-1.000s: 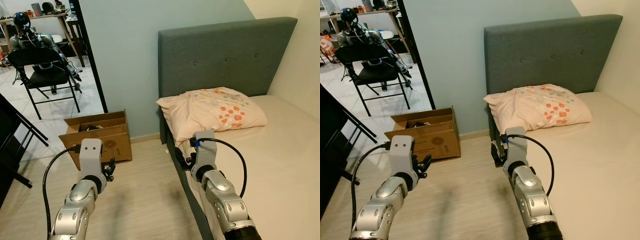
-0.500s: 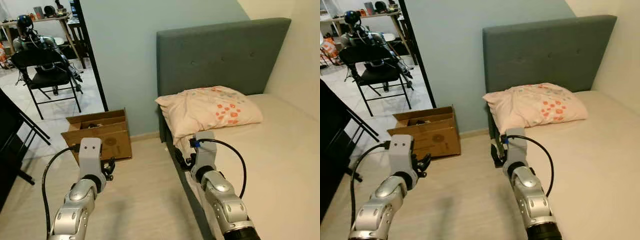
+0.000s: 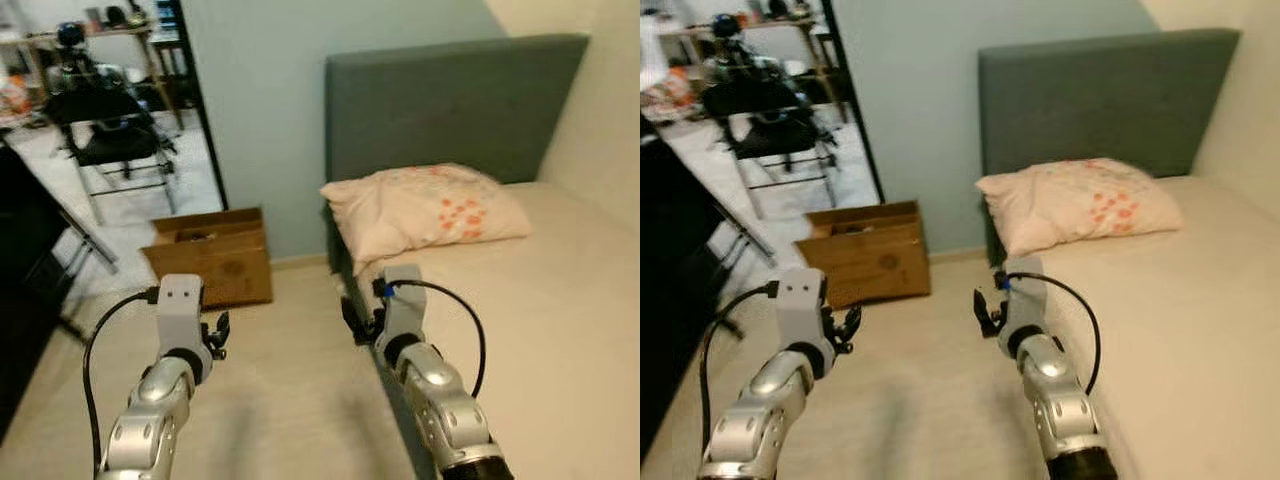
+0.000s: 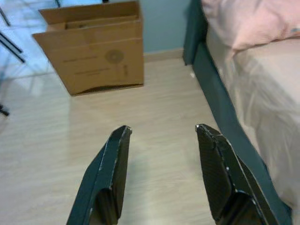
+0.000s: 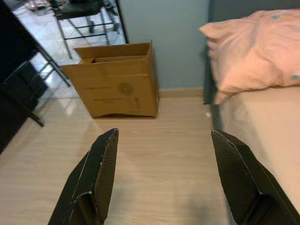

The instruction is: Clean up the room

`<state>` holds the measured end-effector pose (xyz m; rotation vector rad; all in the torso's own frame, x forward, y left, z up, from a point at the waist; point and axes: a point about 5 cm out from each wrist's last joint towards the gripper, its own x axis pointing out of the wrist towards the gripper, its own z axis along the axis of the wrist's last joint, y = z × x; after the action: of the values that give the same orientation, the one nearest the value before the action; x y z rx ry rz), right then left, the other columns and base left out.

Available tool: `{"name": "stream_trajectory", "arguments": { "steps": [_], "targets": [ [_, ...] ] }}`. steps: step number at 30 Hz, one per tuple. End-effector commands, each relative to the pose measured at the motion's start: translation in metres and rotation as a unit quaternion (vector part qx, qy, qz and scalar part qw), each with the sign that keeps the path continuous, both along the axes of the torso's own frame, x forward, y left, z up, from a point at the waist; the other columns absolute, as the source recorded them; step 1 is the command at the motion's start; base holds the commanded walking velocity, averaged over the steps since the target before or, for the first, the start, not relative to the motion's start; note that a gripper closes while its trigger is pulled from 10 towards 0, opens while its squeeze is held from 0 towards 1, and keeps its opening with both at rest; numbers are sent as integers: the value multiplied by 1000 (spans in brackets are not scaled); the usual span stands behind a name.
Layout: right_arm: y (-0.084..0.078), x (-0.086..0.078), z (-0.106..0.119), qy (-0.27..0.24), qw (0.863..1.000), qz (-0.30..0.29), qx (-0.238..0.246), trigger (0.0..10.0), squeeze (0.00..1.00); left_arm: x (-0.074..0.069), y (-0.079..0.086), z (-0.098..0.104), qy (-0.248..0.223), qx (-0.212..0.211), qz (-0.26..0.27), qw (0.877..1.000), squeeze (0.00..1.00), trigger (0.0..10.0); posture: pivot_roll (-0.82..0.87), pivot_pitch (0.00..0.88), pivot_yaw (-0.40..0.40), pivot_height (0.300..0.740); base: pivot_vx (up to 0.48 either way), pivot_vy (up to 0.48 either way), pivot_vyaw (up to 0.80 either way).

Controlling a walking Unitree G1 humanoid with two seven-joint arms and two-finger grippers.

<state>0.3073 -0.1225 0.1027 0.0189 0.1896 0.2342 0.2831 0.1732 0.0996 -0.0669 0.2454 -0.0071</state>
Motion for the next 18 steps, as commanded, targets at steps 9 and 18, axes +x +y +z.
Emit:
{"name": "stream_trajectory", "arguments": {
  "steps": [9, 18],
  "targets": [
    [1, -2, -2, 6, 1000, -1, 3, 10000, 0, 0, -1, 3, 0, -1, -5, 1000, 0, 10000, -70, 41, 26, 740, 0, 0, 0],
    [1, -2, -2, 7, 1000, -2, 4, 10000, 0, 1, -2, 4, -2, -2, -9, 1000, 0, 10000, -71, 44, 29, 740, 0, 0, 0]
  ]
}}
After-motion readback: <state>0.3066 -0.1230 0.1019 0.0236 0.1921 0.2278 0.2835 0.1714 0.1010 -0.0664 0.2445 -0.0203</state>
